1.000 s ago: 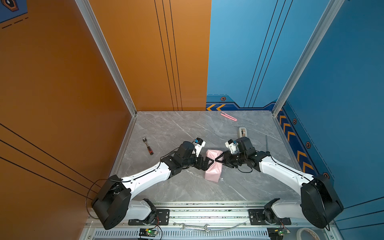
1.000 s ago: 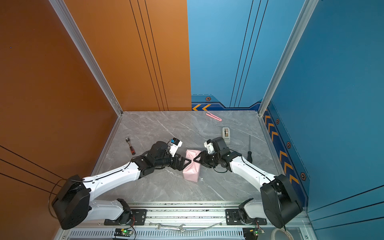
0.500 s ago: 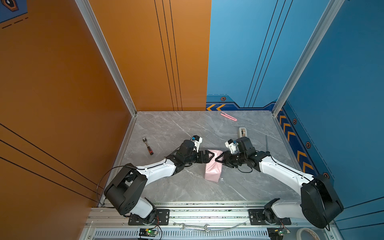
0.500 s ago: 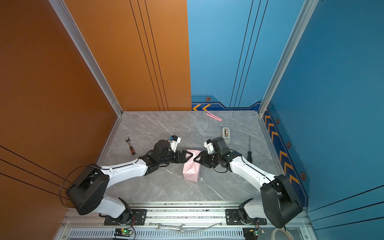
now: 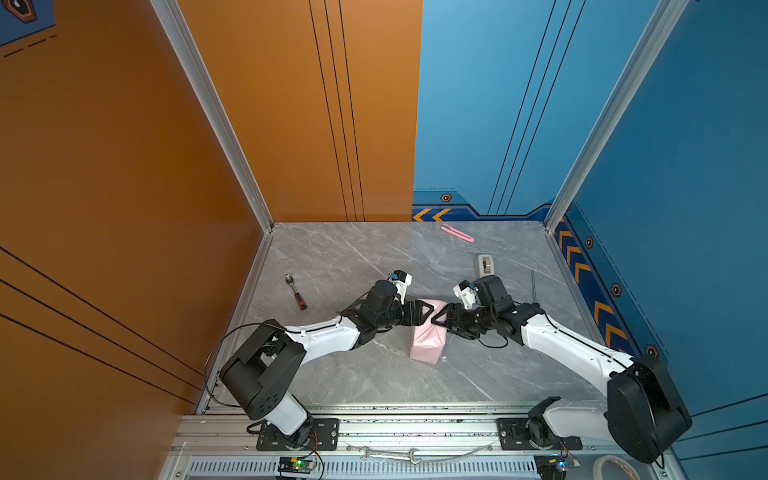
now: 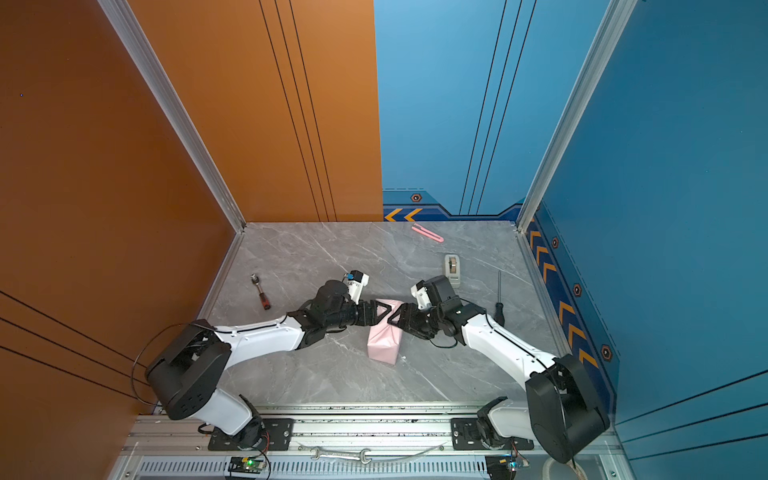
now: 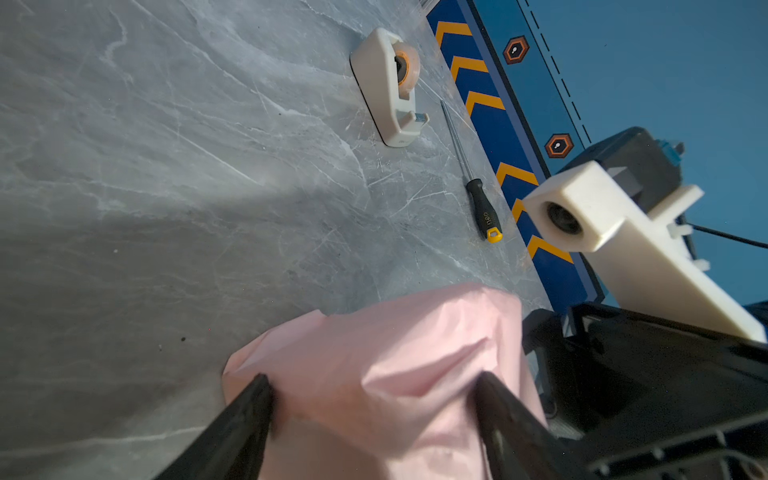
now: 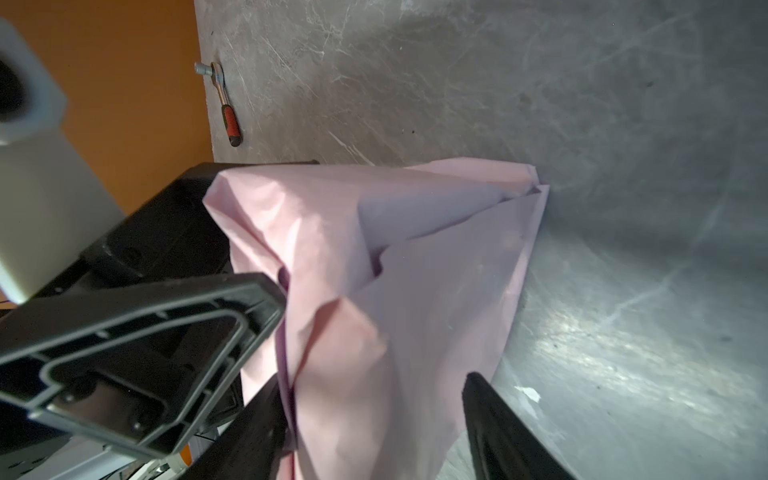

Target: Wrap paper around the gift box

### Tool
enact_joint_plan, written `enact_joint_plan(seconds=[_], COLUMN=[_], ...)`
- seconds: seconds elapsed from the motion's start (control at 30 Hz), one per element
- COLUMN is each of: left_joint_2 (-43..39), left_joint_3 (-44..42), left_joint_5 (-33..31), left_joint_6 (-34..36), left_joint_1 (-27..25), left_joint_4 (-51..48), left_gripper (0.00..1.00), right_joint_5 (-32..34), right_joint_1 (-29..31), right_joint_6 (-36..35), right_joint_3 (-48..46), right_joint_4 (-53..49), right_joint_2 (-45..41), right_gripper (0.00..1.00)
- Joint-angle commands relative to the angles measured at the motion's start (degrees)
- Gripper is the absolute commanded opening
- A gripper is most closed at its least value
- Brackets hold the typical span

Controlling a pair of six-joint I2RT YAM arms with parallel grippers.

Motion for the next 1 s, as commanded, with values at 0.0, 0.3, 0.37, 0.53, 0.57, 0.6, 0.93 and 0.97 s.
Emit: enact_joint_plan(seconds=[0.0,0.3,0.37,0.53,0.57,0.6,0.93,0.97], left_joint_2=[1.95,1.63,1.08,-0.84,-1.46,-1.97,-3.86,-3.27], left_joint_3=[-0.79,-0.42,-0.45,-1.13,-1.16,-1.09,-3.37,-3.68], left_joint_5=[-7.32,-9.24,-9.47,-7.90,-7.13,-6.08,1.01,1.95], left_joint_6=[4.67,5.48,5.55,5.08,4.89,4.70,1.01,0.59], left_joint_1=[-1.13,-2.02,-1.94,-0.90,-0.71,-0.46,-0.23,-0.25], left_joint_4=[-13.15,-14.70,-14.96,-14.09,-13.84,-13.46,-4.94,-3.63], left_gripper=[0.76,0.76,0.76,0.77,0.79,0.82,0.95,0.95], right_joint_5=[1.10,2.19,3.78,6.36,6.28,6.19,5.92,5.79], right_joint_1=[0.11,1.90,1.90,1.28,1.35,1.50,2.60,2.69], right_joint_6=[0.81,2.67,2.27,2.31,2.30,2.37,2.58,2.61], right_joint_3=[0.33,-0.46,-0.63,-2.12,-2.21,-2.22,-2.96,-3.01], right_joint_4=[-4.35,-5.30,-6.90,-7.73,-7.51,-7.26,-4.63,-4.52], right_joint_2=[-2.56,-1.88,-1.32,-0.50,-0.25,-0.03,1.08,1.17], right_gripper=[0.73,0.74,0.65,0.46,0.44,0.44,0.42,0.42])
